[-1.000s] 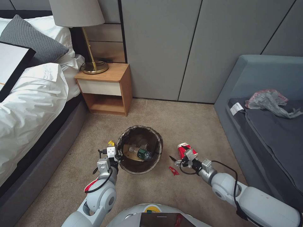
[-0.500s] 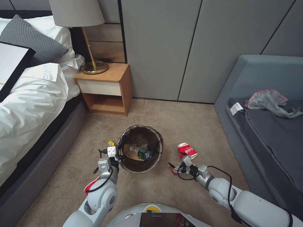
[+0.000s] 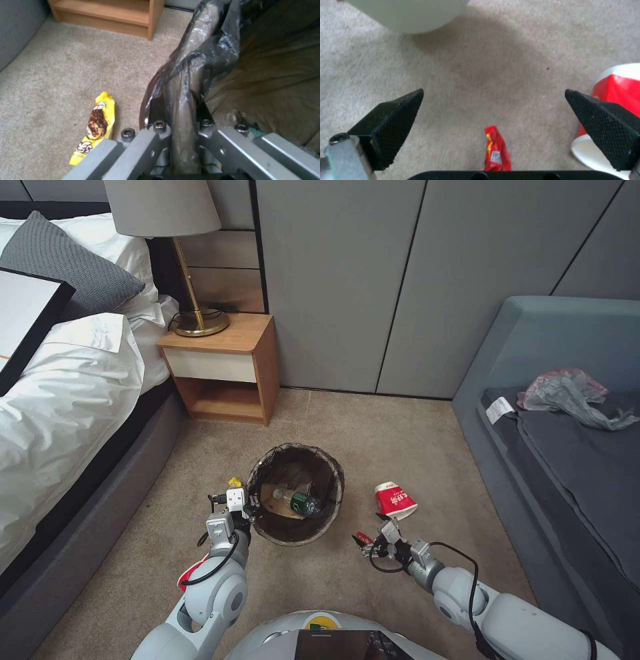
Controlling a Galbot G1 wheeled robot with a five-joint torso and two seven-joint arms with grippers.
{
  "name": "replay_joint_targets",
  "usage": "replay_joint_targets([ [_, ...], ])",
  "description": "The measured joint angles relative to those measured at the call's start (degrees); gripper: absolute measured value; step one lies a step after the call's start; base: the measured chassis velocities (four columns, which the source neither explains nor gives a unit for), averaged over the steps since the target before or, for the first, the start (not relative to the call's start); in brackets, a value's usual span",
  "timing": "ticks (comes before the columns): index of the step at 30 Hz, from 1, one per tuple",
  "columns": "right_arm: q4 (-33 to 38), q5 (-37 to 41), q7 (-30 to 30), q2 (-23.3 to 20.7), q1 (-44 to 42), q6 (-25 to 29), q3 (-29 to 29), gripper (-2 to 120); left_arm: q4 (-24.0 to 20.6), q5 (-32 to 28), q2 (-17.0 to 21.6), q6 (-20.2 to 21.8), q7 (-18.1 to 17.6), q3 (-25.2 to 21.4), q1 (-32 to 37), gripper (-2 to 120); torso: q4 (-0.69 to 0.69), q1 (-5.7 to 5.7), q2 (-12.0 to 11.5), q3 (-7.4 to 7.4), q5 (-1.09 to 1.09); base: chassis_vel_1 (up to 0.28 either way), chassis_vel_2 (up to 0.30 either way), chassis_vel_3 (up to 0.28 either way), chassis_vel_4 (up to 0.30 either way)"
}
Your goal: Pick up the trash bin, then pick up the garbage from the floor and place it into the trash bin.
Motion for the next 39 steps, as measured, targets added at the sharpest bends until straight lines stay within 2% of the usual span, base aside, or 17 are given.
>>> replay_joint_targets([
  [10, -4.0, -1.2, 0.0, 2.8, 0.0, 0.7, 0.0, 100, 0.1, -0.2, -0.1, 0.0, 0.0, 0.1, -0.4, 0, 0.0, 0.0, 0.0, 0.0, 0.0, 0.0, 0.0, 0.0, 0.0],
  [39, -11.1, -1.5, -1.3, 7.2, 1.7, 1.3, -0.7, 100, 0.2, -0.5, 0.1, 0.1, -0.1, 0.2, -0.6, 0, 0.0, 0.0, 0.0, 0.0, 0.0, 0.0, 0.0, 0.0, 0.0],
])
